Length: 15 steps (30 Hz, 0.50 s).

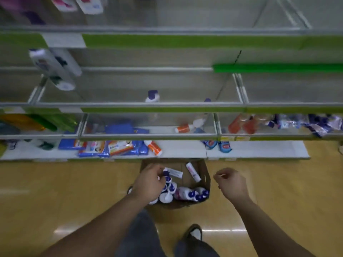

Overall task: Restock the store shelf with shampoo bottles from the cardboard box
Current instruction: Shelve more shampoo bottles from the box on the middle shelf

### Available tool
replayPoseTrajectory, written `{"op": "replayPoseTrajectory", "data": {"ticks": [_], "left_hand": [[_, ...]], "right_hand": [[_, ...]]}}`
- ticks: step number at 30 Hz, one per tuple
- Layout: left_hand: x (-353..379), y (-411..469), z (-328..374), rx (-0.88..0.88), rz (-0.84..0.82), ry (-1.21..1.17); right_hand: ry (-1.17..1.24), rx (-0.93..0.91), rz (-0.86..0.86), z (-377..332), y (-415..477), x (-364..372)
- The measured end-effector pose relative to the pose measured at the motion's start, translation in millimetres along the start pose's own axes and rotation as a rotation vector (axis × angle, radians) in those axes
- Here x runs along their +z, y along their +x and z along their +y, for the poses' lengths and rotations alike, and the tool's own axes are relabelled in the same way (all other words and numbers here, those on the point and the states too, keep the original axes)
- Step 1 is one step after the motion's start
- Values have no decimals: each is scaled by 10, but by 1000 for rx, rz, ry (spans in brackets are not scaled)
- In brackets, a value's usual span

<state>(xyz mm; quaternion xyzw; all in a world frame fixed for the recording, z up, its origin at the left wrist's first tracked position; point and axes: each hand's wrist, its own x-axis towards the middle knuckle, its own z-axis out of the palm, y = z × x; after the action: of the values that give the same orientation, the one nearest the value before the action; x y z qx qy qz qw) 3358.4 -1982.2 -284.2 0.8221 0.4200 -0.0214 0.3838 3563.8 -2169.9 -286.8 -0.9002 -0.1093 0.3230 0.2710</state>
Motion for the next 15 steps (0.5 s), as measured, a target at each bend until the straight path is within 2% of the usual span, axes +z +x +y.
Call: {"op": "replayPoseTrajectory", "data": {"ticks": [8,15], "left_hand": [[1106,-279,-494,-228,-82,-52],[2311,437,-1432,-262,-135,-49]], "right_hand": [[-158,65,-211,756,308,446],[-203,51,-287,1421,1348,1583]]}}
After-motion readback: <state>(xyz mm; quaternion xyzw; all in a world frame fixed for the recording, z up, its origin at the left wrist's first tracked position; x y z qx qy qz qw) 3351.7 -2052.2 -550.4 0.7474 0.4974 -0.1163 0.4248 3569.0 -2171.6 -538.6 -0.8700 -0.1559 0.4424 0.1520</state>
